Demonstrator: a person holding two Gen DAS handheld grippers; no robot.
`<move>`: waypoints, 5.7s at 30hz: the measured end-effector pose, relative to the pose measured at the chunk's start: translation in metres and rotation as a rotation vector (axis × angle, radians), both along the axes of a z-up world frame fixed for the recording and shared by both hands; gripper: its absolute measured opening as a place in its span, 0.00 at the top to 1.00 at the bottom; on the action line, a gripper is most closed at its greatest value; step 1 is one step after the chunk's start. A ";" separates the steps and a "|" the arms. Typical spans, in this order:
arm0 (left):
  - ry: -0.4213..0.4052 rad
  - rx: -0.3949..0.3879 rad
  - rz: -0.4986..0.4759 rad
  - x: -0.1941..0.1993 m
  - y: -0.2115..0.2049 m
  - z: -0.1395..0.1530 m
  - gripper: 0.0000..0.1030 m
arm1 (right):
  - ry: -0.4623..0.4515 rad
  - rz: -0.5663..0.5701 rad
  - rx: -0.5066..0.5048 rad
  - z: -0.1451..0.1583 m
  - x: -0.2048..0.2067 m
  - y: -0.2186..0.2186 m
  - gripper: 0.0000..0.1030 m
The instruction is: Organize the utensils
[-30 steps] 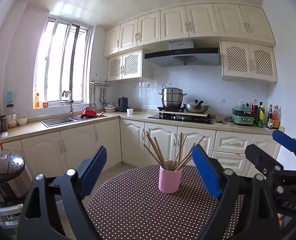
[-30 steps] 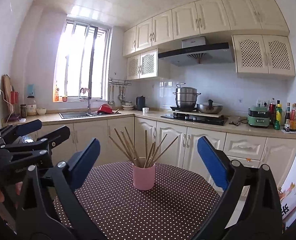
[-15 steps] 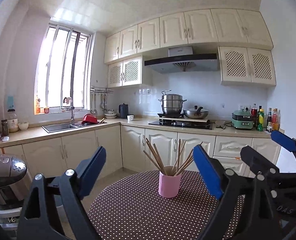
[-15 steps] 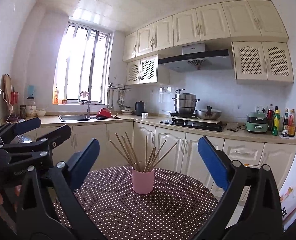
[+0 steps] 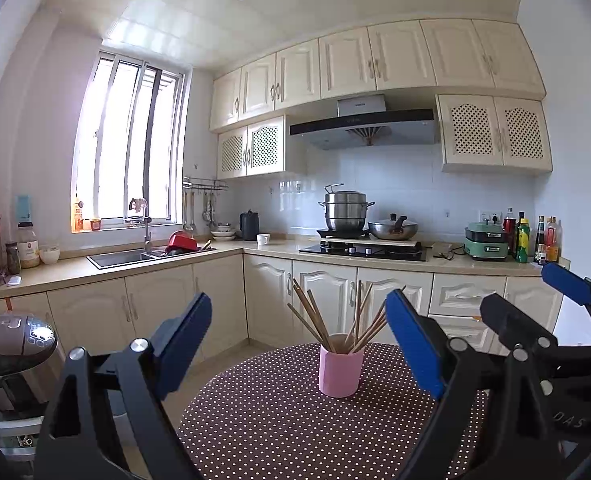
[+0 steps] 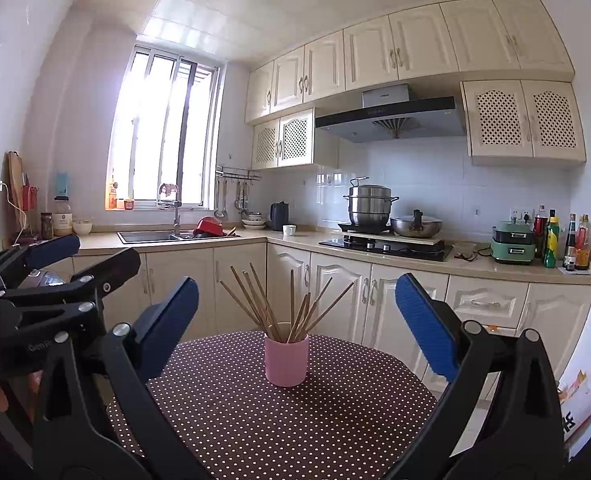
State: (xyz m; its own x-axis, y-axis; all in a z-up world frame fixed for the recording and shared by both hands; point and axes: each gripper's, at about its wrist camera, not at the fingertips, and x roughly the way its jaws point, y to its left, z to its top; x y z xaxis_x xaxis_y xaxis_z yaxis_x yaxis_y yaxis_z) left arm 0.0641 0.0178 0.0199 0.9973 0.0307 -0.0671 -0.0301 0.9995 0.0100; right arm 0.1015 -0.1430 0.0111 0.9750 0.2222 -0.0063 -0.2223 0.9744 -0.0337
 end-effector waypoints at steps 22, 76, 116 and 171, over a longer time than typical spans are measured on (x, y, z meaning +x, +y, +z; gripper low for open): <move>0.015 0.011 0.010 0.005 0.001 -0.003 0.16 | 0.027 0.006 0.012 -0.005 0.006 0.000 0.06; 0.019 0.017 0.020 0.006 0.004 -0.006 0.16 | 0.041 0.010 0.019 -0.010 0.007 0.006 0.06; 0.027 0.020 0.018 0.009 0.010 -0.008 0.16 | 0.053 0.007 0.029 -0.013 0.004 0.009 0.06; 0.038 0.028 0.016 0.008 0.030 -0.014 0.16 | 0.071 0.012 0.034 -0.018 0.007 0.013 0.06</move>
